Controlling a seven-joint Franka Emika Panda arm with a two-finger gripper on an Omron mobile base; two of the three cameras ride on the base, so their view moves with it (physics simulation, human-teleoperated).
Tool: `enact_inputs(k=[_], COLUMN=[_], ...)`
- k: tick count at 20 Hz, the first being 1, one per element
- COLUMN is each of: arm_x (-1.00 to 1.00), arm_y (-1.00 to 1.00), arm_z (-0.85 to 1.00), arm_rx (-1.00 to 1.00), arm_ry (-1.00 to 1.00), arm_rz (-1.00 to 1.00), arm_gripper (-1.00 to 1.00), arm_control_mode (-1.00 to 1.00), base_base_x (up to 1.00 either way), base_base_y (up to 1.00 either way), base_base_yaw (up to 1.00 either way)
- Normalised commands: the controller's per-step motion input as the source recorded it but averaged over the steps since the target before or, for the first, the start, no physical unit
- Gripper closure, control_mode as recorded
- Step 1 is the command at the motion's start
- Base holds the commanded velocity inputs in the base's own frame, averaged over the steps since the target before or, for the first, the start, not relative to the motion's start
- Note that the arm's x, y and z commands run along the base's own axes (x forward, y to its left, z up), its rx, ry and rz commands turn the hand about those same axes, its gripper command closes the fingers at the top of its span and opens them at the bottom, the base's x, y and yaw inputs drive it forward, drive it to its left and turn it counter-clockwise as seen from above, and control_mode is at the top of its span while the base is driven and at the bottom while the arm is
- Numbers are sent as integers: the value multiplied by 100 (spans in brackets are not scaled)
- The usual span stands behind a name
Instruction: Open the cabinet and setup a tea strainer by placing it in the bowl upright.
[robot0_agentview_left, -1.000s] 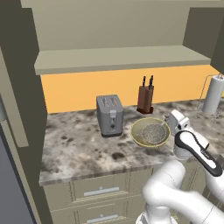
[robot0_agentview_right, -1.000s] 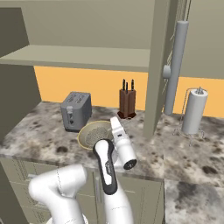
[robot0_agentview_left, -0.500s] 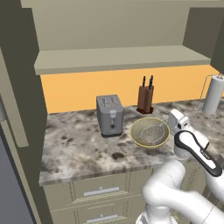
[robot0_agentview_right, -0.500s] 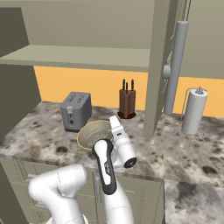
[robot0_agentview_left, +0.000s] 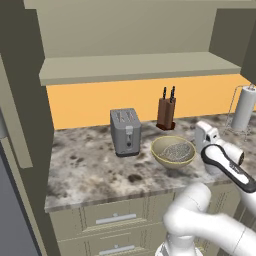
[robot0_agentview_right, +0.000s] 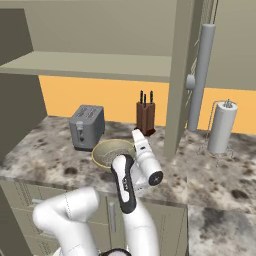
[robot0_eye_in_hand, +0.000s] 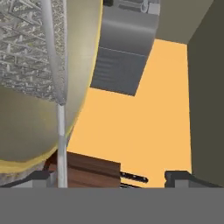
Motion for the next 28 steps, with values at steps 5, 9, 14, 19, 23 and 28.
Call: enact_inputs(k=[5, 9, 14, 19, 23, 28], arm_x=[0, 0, -22, -62, -40, -42], arm_y=[-7, 0, -11, -30, -17, -15], arm_z=[0, -4, 0, 0, 11, 43], arm_rx=[0, 0, 0, 0, 0, 0], arm_ry=[26, 11, 14, 16, 5, 16], arm_rz=[0, 0, 0, 0, 0, 0], arm_gripper=[-100, -100, -100, -100, -100, -100], arm_control_mode=[-100, -100, -100, -100, -100, -100], base_base_x=[0, 0, 0, 0, 0, 0], base_base_y=[0, 0, 0, 0, 0, 0], base_base_yaw=[0, 0, 0, 0, 0, 0])
